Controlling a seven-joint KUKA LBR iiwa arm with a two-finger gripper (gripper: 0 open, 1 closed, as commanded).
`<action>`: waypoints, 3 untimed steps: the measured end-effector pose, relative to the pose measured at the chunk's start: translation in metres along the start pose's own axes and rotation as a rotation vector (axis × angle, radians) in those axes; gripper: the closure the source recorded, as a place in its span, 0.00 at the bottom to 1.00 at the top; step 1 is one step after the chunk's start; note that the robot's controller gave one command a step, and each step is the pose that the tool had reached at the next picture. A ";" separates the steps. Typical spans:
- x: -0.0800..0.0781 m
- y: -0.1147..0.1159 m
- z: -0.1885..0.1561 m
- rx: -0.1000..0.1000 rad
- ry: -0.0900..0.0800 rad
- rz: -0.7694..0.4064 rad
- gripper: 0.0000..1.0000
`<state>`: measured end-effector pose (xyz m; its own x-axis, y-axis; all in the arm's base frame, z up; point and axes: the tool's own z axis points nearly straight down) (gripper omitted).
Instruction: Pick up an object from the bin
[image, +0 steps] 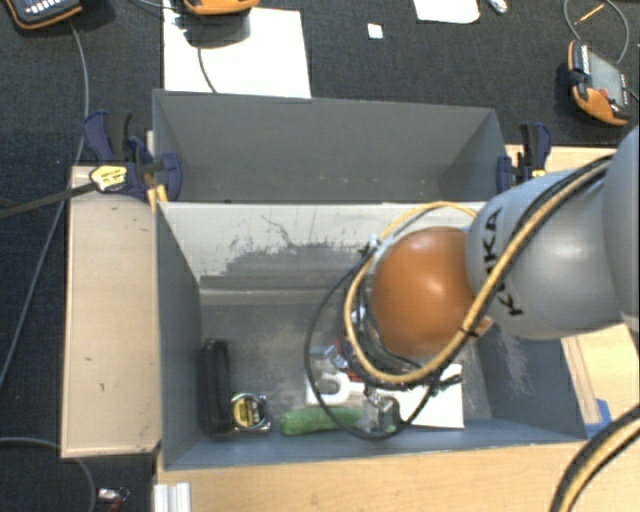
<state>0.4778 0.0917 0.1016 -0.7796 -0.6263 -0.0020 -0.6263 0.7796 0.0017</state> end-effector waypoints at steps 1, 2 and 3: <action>0.031 -0.050 0.032 0.010 -0.016 0.413 0.00; 0.030 -0.055 0.031 0.006 -0.012 -0.159 1.00; 0.030 -0.055 0.030 0.005 -0.012 -0.158 1.00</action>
Offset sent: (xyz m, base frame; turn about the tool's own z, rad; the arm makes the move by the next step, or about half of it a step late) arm 0.0100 -0.0619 -0.0316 -0.1632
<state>0.4888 0.0299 0.0710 -0.6714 -0.7410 -0.0136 -0.7410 0.6715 -0.0047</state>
